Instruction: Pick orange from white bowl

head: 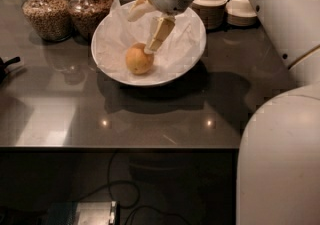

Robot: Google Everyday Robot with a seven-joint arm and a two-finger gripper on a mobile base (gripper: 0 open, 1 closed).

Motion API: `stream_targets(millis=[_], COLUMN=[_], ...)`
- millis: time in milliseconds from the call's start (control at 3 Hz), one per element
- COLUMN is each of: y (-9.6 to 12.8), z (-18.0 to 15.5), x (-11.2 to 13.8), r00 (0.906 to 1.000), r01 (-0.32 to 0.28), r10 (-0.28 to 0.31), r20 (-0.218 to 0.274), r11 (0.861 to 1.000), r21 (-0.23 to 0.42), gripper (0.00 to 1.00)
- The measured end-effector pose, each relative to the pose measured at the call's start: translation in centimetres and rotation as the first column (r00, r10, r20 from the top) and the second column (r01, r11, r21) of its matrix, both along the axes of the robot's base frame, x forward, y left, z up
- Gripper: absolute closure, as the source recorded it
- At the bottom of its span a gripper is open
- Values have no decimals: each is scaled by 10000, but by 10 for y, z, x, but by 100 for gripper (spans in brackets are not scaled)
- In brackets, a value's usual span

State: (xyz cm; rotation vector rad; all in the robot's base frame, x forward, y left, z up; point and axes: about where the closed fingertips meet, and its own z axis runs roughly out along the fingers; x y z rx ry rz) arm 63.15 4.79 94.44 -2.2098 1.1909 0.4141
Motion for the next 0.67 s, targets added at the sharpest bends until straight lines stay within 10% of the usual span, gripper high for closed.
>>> stream_targets(millis=[333, 667], y=[5, 12], z=[-16, -33], x=[3, 6], r00=[9992, 9967], r01=[-62, -151], r10=[59, 134], r20=[-397, -806], r11=[9999, 9997], r21=[-81, -205], gripper=[3, 1])
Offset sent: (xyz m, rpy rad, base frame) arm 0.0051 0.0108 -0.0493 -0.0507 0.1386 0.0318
